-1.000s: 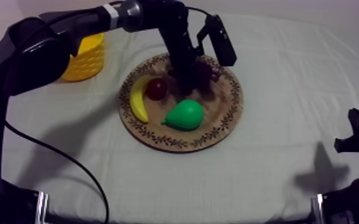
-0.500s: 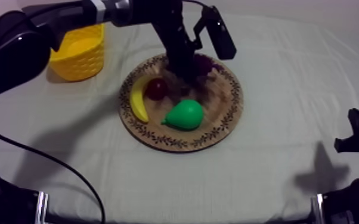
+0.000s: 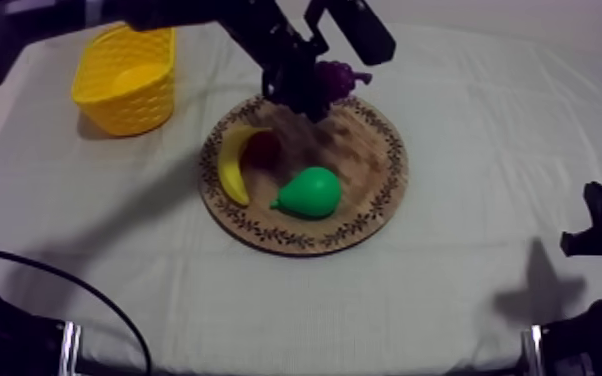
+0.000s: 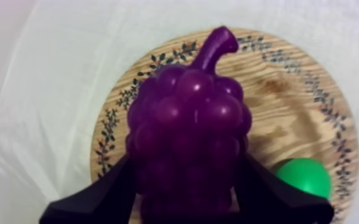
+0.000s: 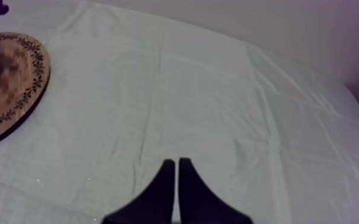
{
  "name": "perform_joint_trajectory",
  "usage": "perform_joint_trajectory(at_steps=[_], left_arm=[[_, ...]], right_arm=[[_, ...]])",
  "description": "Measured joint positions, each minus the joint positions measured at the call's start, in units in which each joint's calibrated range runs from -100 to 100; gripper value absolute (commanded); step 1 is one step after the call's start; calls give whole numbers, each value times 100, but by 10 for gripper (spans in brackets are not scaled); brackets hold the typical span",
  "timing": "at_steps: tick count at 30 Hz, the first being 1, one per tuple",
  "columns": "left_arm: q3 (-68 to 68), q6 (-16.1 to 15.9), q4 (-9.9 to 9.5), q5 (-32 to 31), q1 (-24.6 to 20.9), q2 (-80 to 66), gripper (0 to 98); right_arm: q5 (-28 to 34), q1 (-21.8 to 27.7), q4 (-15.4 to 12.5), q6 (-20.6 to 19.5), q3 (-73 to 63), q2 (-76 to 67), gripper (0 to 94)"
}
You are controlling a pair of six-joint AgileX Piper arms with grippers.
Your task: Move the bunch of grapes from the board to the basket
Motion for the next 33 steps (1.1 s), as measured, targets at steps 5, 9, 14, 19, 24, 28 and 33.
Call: perform_joint_trajectory(at_steps=[5,9,14,19,24,28,33], left_arm=[[425,363,-6,-17,91,-628,489],[711,665,-28,52,172,-1162,490],[1149,1075,-32,200,218,-1889,485],[1623,1373,-45,311,147,-2601,485],[2007,1510,-61,516,-34,-3244,484],[2335,1527,-55,585,-257,-3710,484],[2844,1527,-17,709,-648,-4300,483]], right_arm=[[0,0,0,0,0,0,2],[0,0,0,0,0,0,2],[2,0,0,0,0,0,2],[2,0,0,0,0,0,2],[2,0,0,0,0,0,2],[2,0,0,4,0,0,2],[2,0,0,4,0,0,2]])
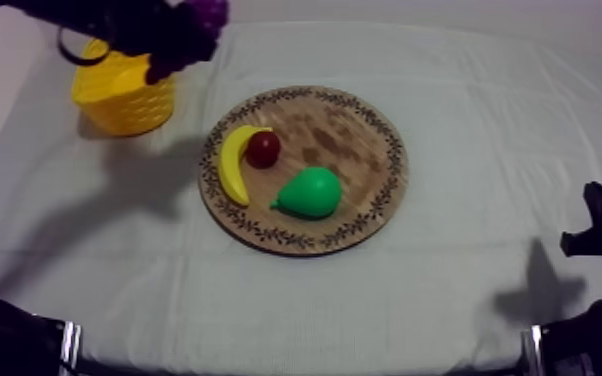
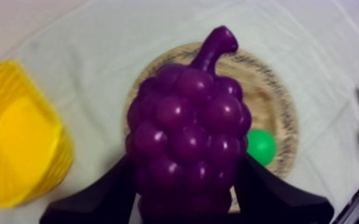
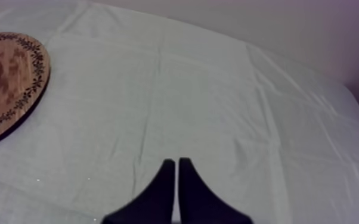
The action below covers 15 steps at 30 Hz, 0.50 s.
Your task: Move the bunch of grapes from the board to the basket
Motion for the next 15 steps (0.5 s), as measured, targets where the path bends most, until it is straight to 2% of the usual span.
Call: perform_joint_trajectory(at_steps=[8,15], left_arm=[[780,-64,71,223,-799,-788,480],[851,-139,85,453,-1410,-1097,472]], right_arm=[[0,0,0,-3,0,0,2],[0,0,0,-3,0,0,2]])
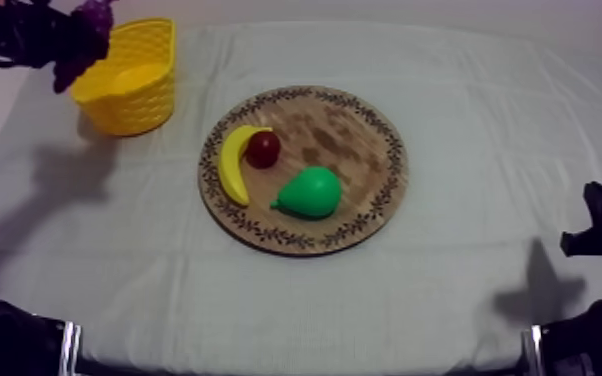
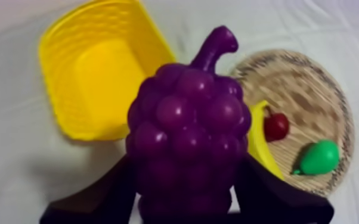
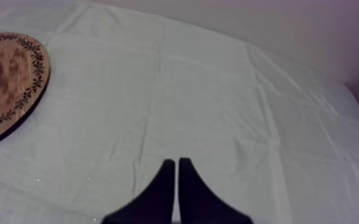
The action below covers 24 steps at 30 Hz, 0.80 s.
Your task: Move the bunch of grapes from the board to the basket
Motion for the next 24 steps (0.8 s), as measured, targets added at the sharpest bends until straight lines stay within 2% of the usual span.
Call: perform_joint_trajectory(at_steps=[9,24], left_arm=[[-120,-41,-7,74,-479,128,474],[-609,-49,59,-351,-520,1267,473]], right_arm=[[0,0,0,0,0,0,2],[0,0,0,0,0,0,2]])
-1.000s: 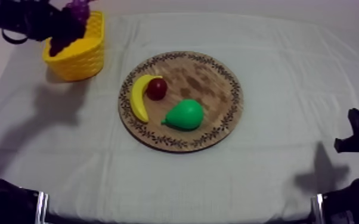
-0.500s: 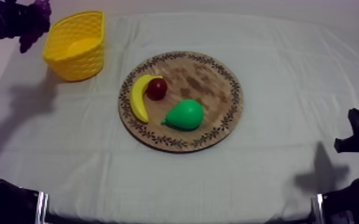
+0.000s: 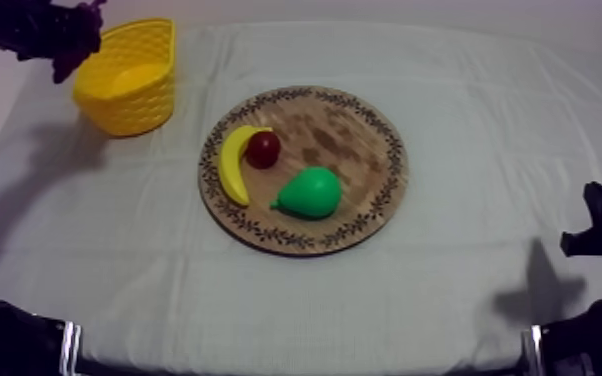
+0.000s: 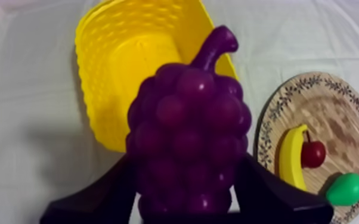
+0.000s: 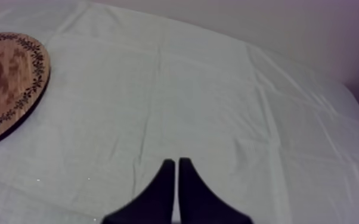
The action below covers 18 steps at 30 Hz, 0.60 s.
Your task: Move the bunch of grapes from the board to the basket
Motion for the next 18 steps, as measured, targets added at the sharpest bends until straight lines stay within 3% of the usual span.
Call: perform_joint_trajectory(at_steps=[18], left_arm=[[-1668,-81,33,-278,-150,1975,481]], right_arm=[[0,0,0,0,0,0,2]])
